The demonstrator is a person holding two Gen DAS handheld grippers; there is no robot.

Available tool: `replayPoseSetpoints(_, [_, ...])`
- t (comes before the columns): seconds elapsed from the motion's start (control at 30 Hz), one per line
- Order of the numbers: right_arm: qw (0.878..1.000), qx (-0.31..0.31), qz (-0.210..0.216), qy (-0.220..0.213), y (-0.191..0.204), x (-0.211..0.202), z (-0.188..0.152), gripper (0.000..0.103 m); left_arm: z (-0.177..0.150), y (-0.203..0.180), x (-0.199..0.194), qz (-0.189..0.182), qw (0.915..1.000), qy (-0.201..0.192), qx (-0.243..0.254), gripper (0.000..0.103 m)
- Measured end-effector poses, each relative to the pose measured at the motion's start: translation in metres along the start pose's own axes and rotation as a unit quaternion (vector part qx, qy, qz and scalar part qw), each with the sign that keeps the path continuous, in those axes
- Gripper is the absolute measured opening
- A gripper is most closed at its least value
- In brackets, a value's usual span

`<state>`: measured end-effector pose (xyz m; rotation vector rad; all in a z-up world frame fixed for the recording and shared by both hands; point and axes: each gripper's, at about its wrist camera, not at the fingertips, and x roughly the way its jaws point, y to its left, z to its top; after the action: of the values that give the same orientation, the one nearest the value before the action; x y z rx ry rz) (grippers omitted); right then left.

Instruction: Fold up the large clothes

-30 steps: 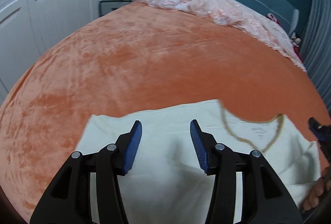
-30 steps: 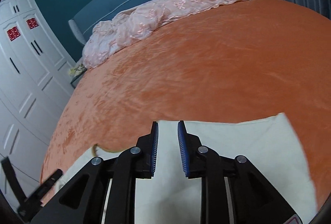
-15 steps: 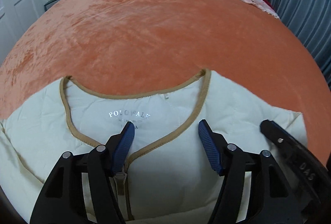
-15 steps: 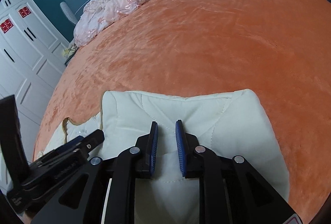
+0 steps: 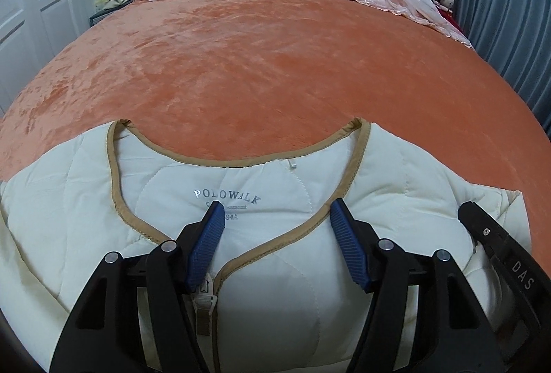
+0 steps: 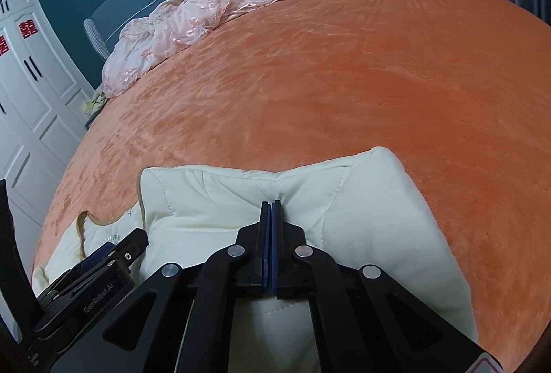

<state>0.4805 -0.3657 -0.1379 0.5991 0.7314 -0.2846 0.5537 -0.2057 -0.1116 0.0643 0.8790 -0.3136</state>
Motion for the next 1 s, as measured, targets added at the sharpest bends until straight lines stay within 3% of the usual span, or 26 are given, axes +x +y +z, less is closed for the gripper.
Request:
replayPoseSetpoints(0.1, [1.0, -0.003, -0.015, -0.015, 0.001, -0.005, 0.0, 0.0, 0.0, 0.006, -0.007, 0.01, 0.9997, -0.007, -0.021, 0.062])
replayPoseSetpoints(0.17, [0.999, 0.014, -0.026, -0.045, -0.005, -0.02, 0.0, 0.0, -0.001, 0.02, -0.024, 0.027, 0.9976, -0.018, -0.062, 0.059])
replayPoseSetpoints(0.27, [0.993, 0.046, -0.027, -0.103, -0.017, -0.069, 0.003, 0.016, -0.007, 0.053, -0.079, 0.011, 0.9907, -0.055, -0.124, 0.06])
replayPoseSetpoints(0.33, [0.992, 0.024, 0.018, -0.119, -0.021, -0.117, -0.002, 0.023, -0.017, 0.076, -0.124, 0.0, 0.9901, -0.074, -0.119, 0.064])
replayPoseSetpoints(0.4, [0.991, -0.019, 0.053, -0.122, -0.03, -0.169, -0.02, 0.055, -0.036, 0.108, -0.169, 0.0, 0.9898, -0.077, -0.119, 0.082])
replayPoseSetpoints(0.43, [0.99, -0.036, 0.056, -0.121, -0.04, -0.199, -0.036, 0.062, -0.05, 0.126, -0.188, -0.002, 0.9898, -0.072, -0.123, 0.086])
replayPoseSetpoints(0.47, [0.99, -0.048, 0.055, -0.118, -0.052, -0.224, -0.051, 0.07, -0.067, 0.145, -0.205, -0.002, 0.9903, -0.061, -0.125, 0.088])
replayPoseSetpoints(0.6, [0.996, -0.07, 0.028, -0.049, -0.11, -0.305, -0.126, 0.071, -0.154, 0.217, -0.264, 0.044, 0.9906, 0.007, -0.129, 0.088])
replayPoseSetpoints(0.67, [0.998, -0.068, 0.011, -0.012, -0.136, -0.337, -0.162, 0.071, -0.204, 0.248, -0.291, 0.067, 0.9845, 0.037, -0.158, 0.088])
replayPoseSetpoints(0.73, [0.999, -0.048, 0.0, 0.024, -0.159, -0.36, -0.193, 0.071, -0.249, 0.269, -0.311, 0.055, 0.9767, 0.064, -0.198, 0.088])
replayPoseSetpoints(0.9, [0.996, 0.057, 0.031, 0.067, -0.195, -0.373, -0.243, 0.071, -0.322, 0.288, -0.329, 0.017, 0.9558, 0.092, -0.279, 0.088])
replayPoseSetpoints(1.0, [0.986, 0.119, 0.079, 0.082, -0.201, -0.359, -0.261, 0.071, -0.329, 0.282, -0.332, 0.002, 0.9558, 0.08, -0.283, 0.09])
